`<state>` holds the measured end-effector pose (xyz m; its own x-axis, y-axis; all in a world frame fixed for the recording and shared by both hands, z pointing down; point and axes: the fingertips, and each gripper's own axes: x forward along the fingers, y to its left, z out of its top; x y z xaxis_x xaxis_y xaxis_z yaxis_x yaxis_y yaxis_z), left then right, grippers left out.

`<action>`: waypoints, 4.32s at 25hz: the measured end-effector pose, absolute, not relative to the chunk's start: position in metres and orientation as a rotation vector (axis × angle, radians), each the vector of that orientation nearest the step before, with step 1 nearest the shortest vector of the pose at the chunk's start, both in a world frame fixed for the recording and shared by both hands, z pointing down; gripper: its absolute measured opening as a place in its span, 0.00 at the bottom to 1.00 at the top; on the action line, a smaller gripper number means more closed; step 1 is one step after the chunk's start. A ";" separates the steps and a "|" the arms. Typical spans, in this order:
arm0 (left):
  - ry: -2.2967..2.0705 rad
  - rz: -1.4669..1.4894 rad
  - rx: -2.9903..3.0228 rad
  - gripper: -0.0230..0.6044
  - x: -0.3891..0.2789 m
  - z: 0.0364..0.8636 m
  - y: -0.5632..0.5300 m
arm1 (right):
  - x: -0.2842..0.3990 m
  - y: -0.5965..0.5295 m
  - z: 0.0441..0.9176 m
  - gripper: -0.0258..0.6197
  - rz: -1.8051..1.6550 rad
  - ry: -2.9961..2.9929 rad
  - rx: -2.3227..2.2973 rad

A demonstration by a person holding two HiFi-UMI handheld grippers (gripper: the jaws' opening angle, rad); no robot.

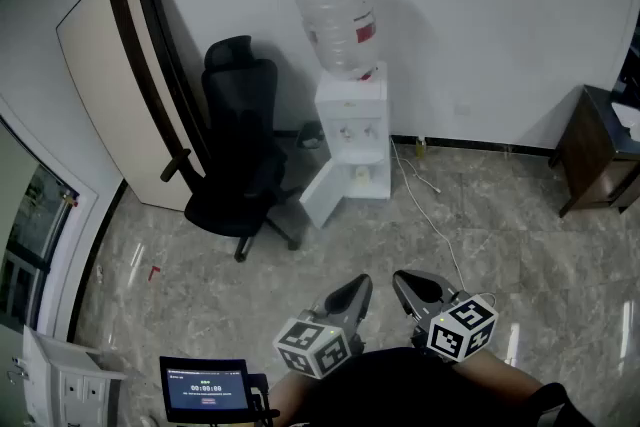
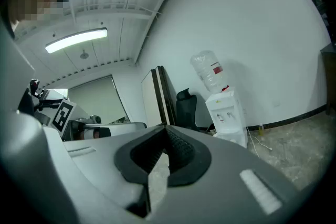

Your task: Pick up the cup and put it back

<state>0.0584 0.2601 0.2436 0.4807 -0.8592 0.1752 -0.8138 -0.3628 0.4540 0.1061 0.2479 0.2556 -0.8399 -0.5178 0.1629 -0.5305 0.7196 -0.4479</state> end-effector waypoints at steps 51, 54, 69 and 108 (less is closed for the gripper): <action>-1.460 -0.081 2.135 0.04 0.198 0.250 0.207 | 0.241 0.194 0.246 0.05 0.815 -2.949 0.718; -1.476 -0.118 2.116 0.04 0.196 0.241 0.192 | 0.246 0.180 0.233 0.05 0.787 -2.954 0.743; -1.507 -0.286 2.019 0.04 0.073 0.265 0.084 | 0.139 0.065 0.258 0.05 0.696 -2.880 0.731; -2.155 -0.234 1.390 0.04 -0.019 0.328 -0.138 | 0.034 -0.231 0.370 0.13 0.769 -2.704 -0.214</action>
